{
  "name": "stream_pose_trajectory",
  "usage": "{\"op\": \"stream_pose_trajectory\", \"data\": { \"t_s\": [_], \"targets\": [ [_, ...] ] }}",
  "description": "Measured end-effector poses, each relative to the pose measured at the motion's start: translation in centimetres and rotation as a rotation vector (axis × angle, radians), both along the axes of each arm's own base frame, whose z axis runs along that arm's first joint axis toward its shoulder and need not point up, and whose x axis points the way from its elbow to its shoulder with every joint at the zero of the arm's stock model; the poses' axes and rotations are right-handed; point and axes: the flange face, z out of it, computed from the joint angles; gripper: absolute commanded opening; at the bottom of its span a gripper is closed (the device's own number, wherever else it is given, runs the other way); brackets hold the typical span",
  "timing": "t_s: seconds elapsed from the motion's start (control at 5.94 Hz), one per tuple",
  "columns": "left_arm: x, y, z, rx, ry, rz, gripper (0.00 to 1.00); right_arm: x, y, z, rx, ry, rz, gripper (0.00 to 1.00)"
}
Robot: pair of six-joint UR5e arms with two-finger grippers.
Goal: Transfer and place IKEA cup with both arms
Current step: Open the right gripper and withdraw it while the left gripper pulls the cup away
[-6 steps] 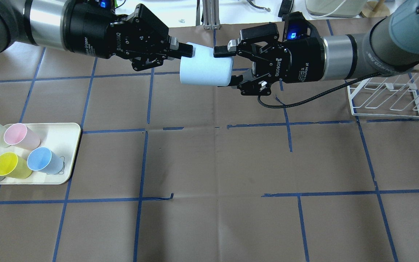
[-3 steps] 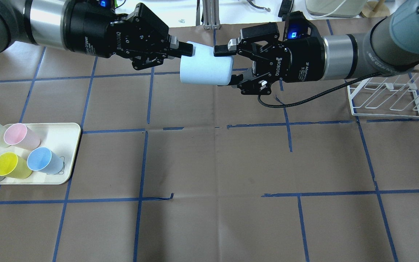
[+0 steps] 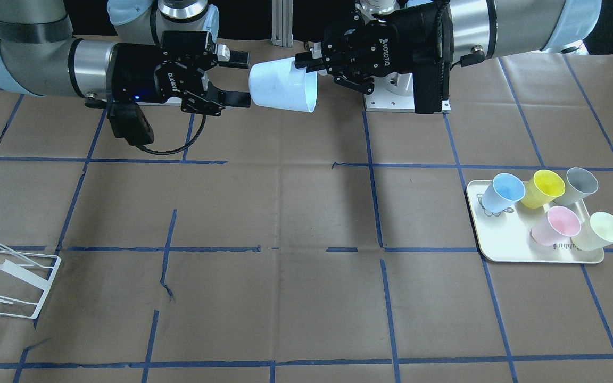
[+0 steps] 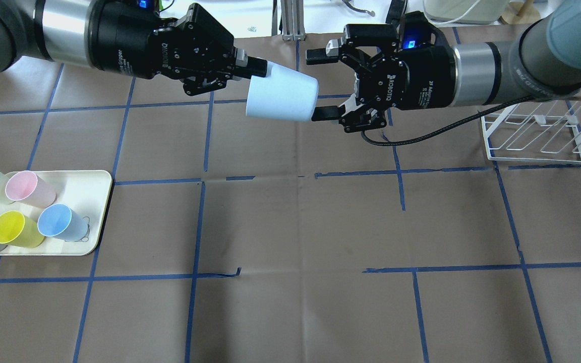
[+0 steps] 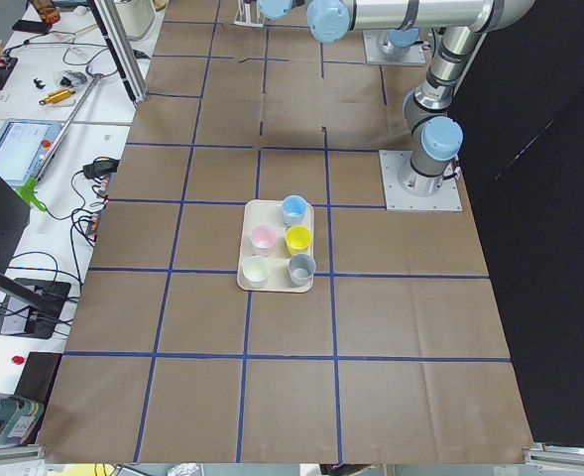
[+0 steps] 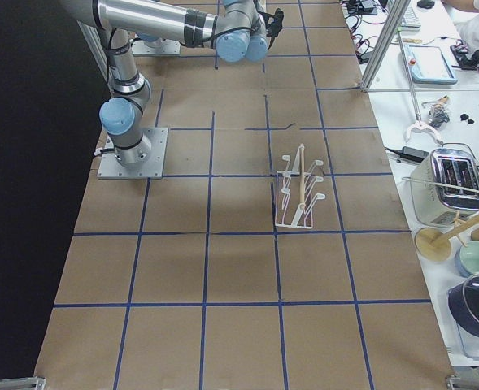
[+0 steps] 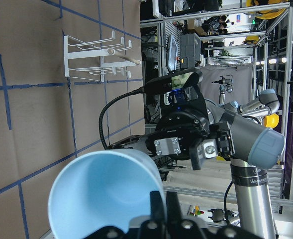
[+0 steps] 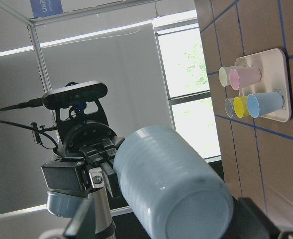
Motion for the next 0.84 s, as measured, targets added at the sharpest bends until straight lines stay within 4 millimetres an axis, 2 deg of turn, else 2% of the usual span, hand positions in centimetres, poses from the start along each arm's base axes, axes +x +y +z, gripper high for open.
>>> {"op": "stream_pose_trajectory", "data": {
  "t_s": [0.34,0.5,0.84],
  "targets": [
    [0.5,0.1,0.3,-0.020,-0.030,-0.004,0.01,-8.4,-0.2,-0.6,-0.012,0.109,0.033,1.00],
    [1.3,0.1,-0.5,-0.037,-0.127,-0.035,0.01,-10.4,-0.6,0.3,-0.019,0.173,0.051,1.00],
    [4.4,0.0,-3.2,-0.077,-0.503,-0.157,0.00,-12.0,-2.9,4.8,-0.013,0.428,0.074,1.00]
  ]
}}
